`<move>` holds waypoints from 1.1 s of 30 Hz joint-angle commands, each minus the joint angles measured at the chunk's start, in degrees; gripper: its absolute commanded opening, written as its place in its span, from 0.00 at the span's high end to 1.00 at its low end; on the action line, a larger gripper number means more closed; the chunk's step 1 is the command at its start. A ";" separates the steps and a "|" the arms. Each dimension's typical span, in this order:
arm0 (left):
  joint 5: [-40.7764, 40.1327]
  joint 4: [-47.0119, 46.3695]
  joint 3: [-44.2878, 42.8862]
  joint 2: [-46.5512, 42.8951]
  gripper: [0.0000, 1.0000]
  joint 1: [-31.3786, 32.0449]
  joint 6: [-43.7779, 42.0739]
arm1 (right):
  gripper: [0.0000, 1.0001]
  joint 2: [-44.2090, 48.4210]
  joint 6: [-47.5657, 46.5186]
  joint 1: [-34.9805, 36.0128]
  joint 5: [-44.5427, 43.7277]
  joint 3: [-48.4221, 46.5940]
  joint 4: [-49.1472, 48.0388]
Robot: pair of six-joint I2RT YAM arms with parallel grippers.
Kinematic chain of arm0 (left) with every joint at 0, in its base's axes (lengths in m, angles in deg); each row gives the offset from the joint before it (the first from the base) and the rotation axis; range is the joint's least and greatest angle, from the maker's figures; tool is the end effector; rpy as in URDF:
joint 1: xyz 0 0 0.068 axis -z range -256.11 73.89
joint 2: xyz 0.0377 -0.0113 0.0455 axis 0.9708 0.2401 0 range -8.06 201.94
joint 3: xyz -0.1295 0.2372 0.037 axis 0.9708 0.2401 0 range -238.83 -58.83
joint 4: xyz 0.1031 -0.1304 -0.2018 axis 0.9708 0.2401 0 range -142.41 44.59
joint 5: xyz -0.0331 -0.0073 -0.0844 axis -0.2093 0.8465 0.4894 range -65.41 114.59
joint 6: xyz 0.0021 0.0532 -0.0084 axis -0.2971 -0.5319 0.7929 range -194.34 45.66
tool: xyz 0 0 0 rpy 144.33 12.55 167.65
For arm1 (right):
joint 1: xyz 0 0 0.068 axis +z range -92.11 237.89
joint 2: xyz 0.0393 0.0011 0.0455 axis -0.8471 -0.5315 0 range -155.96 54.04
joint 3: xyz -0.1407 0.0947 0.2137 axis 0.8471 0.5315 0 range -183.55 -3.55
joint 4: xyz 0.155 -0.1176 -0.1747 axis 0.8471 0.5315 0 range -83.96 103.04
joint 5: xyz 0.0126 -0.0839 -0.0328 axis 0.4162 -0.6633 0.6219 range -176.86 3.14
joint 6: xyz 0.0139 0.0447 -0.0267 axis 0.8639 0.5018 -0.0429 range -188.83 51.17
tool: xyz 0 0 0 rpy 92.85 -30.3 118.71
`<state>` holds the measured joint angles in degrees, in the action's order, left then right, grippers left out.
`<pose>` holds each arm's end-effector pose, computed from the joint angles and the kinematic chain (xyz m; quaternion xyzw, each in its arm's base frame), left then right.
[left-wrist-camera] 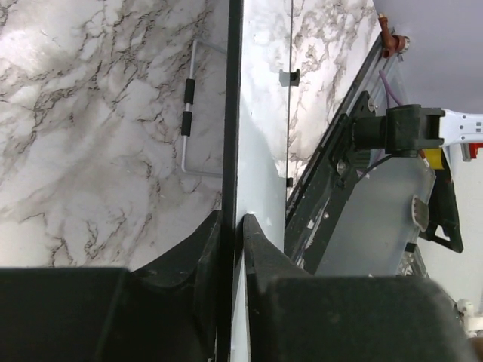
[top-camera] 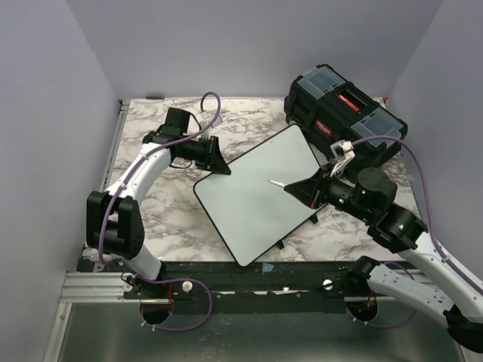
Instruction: Write a sentence on the whiteboard
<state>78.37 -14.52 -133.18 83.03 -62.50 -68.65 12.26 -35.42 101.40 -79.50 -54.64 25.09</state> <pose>0.3159 -0.1060 0.2868 0.1958 0.8382 -0.4702 0.1949 0.1151 0.1154 0.3698 -0.1083 0.7564 0.4385 0.4732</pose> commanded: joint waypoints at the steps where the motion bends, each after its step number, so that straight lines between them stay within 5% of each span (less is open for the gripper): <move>1: 1.22 0.83 -2.18 -0.31 0.96 0.78 -0.99 | 0.99 -0.47 -0.15 0.26 2.44 -0.24 -1.81; 19: -7.74 -2.85 1.03 -9.92 1.00 5.01 0.00 | 0.99 -11.55 -6.40 2.99 -2.32 -5.09 2.29; 27: -11.35 -2.81 1.05 -11.77 1.00 5.48 0.94 | 0.99 -21.03 -9.00 22.42 -26.31 -12.67 5.11; 33: -13.30 -3.68 2.19 -13.29 1.00 5.99 1.47 | 0.99 -26.44 -8.96 29.36 -33.52 -14.29 3.45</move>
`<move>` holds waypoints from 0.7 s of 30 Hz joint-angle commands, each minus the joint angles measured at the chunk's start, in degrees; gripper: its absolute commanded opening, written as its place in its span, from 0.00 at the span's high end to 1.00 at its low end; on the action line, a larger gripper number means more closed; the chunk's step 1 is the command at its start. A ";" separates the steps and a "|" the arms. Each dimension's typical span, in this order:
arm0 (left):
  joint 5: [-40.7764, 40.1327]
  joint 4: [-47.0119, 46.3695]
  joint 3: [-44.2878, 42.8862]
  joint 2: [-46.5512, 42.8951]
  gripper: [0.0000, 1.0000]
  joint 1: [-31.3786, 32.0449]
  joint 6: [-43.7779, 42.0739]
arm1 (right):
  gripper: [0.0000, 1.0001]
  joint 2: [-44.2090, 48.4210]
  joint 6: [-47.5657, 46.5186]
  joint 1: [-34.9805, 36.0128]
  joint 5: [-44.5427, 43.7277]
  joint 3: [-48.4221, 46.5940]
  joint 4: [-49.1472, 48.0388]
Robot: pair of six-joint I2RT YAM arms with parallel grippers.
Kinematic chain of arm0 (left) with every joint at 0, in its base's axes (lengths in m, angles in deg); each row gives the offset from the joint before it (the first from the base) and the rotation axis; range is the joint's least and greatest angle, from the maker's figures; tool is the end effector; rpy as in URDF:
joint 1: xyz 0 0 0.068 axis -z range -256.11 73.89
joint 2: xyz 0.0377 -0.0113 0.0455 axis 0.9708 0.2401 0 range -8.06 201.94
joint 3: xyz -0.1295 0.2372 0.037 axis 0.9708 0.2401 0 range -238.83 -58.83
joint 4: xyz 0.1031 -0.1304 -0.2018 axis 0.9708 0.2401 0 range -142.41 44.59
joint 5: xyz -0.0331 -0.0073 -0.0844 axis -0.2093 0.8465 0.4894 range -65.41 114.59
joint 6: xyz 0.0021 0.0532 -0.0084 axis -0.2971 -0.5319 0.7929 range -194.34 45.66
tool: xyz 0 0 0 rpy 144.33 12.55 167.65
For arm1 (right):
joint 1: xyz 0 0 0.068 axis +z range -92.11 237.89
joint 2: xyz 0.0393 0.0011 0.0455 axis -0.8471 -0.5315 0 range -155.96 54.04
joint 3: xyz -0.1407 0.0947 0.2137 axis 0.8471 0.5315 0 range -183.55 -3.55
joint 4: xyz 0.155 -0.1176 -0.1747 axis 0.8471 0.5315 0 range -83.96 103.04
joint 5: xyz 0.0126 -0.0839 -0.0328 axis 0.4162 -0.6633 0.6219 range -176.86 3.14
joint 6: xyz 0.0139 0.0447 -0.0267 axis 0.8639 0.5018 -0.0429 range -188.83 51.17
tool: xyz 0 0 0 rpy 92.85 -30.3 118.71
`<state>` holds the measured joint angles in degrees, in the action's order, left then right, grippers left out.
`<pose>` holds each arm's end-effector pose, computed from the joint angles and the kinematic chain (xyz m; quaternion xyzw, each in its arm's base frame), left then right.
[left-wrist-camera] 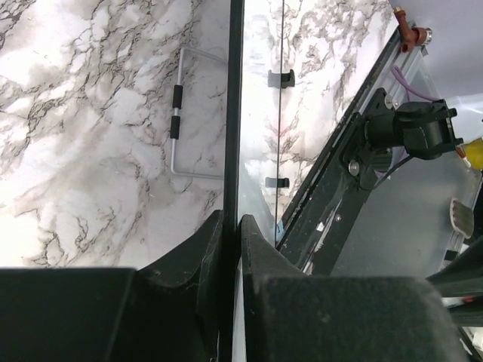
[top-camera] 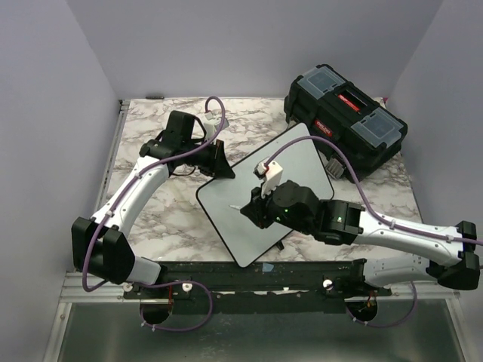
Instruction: Write a sentence on the whiteboard
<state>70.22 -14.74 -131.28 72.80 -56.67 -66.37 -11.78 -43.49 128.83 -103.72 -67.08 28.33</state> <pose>0.2724 -0.1231 0.3264 0.2297 0.8361 -0.4311 0.2497 0.0939 0.2399 0.3596 -0.2495 0.7980 0.3158 0.4487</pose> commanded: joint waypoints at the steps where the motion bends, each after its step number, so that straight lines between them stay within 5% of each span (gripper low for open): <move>1: -5.58 -3.39 0.45 -3.27 1.00 0.16 -0.76 | 0.99 -2.87 -0.91 2.14 -9.40 -1.97 -0.27; 21: -8.14 -3.89 0.33 -2.55 1.00 1.39 -0.12 | 0.99 -9.30 -3.82 2.66 -11.71 -5.76 -5.63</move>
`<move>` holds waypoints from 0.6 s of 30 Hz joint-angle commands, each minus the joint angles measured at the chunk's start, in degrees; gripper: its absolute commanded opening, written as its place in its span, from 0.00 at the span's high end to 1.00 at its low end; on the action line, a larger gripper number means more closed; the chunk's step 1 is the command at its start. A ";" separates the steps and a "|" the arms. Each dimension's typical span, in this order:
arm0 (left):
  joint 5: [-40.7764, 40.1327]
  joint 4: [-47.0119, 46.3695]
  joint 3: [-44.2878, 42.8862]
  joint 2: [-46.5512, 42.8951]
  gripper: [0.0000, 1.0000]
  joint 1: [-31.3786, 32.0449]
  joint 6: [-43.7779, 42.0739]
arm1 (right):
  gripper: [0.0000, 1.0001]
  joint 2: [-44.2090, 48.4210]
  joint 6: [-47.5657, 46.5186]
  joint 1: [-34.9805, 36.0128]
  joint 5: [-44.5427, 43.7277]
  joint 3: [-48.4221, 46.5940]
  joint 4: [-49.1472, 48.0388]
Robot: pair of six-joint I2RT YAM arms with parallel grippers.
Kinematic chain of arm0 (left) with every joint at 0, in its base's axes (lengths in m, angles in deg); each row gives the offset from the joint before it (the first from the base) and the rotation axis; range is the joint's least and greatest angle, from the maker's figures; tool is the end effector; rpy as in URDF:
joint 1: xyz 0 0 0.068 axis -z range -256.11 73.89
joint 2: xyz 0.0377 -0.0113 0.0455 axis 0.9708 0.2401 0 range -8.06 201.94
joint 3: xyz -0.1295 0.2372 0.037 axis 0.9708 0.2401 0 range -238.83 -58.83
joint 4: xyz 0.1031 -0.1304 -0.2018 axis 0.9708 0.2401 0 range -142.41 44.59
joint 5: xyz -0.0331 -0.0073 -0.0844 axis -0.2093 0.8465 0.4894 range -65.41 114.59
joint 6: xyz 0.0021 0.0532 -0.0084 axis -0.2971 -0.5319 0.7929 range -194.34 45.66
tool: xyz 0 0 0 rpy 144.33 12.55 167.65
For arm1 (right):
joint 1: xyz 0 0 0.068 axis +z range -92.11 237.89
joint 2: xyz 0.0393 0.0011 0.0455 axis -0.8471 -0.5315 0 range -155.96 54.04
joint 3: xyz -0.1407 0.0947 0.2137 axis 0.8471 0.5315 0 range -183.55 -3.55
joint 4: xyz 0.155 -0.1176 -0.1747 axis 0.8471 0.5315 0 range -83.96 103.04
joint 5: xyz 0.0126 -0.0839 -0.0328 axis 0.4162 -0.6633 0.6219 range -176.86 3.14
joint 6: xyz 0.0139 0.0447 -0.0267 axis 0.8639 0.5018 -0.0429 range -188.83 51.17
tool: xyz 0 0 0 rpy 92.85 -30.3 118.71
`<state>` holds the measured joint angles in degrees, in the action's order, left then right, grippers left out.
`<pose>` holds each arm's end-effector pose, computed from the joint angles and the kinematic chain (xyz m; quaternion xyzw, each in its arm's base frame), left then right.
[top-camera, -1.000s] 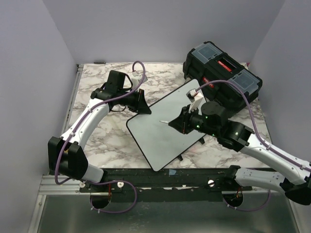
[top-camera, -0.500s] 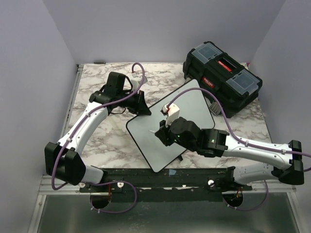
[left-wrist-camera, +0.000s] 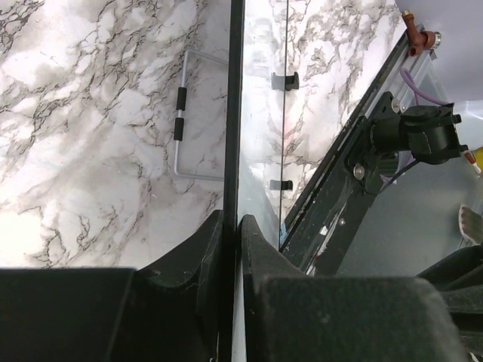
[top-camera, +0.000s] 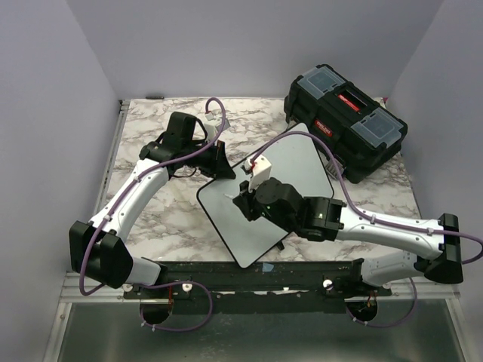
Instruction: Write a sentence on the whiteboard
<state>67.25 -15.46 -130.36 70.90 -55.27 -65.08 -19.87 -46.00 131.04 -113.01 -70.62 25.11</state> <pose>0.2642 -0.1263 0.3303 0.2269 0.8400 -0.4176 0.2617 0.1000 0.2755 0.3513 -0.2423 0.7983 0.2557 0.4884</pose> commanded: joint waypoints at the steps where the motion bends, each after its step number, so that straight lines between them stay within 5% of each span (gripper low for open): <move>1: -5.27 -3.20 -0.59 -0.66 1.00 0.07 -1.42 | 0.99 -1.58 -1.49 0.49 -2.73 -2.48 -2.58; 18: -5.83 -2.85 -0.72 -1.09 1.00 0.48 -1.58 | 0.99 -4.93 -0.56 0.51 -5.21 -2.48 -2.31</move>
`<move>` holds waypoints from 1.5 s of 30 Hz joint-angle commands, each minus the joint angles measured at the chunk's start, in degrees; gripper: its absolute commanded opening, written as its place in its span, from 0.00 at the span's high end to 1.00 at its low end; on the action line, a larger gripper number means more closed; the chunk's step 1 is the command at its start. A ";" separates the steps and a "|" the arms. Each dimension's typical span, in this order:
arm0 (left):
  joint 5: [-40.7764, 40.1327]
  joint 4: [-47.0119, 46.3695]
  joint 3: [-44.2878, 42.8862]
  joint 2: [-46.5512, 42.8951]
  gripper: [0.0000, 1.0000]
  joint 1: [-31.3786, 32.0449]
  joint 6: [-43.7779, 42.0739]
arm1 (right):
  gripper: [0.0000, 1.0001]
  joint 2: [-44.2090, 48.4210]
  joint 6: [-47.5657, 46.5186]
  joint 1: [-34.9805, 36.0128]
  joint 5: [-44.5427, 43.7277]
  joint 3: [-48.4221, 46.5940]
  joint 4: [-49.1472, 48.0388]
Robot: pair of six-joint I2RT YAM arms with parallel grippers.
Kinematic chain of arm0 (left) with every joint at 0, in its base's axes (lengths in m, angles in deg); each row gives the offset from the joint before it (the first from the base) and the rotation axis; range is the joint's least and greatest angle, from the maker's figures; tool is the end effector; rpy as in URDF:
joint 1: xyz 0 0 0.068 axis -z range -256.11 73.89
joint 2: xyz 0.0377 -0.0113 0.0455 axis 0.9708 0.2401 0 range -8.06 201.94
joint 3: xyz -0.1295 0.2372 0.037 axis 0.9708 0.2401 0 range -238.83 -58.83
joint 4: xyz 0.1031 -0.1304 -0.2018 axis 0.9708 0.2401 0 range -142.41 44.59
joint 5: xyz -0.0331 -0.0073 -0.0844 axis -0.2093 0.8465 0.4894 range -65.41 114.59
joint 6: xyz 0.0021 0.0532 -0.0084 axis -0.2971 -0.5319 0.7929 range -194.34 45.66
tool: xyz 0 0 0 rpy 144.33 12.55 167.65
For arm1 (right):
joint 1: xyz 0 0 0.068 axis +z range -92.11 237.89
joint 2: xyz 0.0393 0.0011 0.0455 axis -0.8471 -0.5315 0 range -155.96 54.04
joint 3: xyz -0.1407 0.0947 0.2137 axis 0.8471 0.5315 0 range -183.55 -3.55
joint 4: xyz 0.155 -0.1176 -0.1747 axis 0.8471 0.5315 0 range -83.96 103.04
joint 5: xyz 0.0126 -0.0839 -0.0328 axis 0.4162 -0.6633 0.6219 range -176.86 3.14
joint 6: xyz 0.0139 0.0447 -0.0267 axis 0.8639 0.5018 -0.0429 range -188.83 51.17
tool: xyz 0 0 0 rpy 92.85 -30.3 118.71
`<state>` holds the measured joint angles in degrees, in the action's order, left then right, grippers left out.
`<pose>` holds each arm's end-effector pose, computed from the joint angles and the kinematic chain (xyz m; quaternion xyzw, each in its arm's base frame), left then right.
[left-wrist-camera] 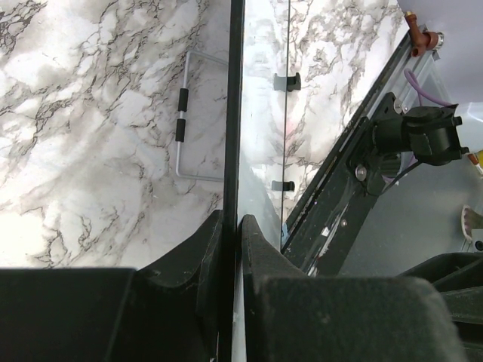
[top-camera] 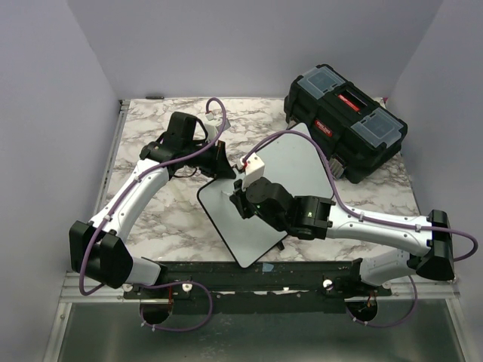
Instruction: Write a sentence on the whiteboard
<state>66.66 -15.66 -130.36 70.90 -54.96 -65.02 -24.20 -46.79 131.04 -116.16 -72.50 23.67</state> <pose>0.2640 -0.1277 0.3304 0.2276 0.8408 -0.4145 0.2637 0.1071 0.2929 0.3441 -0.2363 0.8009 0.2283 0.5005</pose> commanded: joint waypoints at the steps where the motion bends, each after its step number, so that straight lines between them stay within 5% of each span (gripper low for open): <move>1: -5.28 -2.65 -0.79 -1.09 1.00 0.20 -1.67 | 0.99 -0.60 0.50 0.51 -2.01 -0.34 -0.75; 23: -7.64 -3.28 -1.16 -1.63 1.00 0.21 -1.81 | 0.99 2.42 5.36 0.50 2.22 5.23 2.42; 45: -8.58 -5.47 0.42 -3.47 1.00 0.17 -2.22 | 0.99 3.47 2.41 0.46 -0.01 0.01 -1.48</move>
<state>63.94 -16.51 -129.84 68.99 -54.09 -65.00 -18.86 -43.09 131.08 -114.41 -69.89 24.48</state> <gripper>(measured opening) 0.131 0.126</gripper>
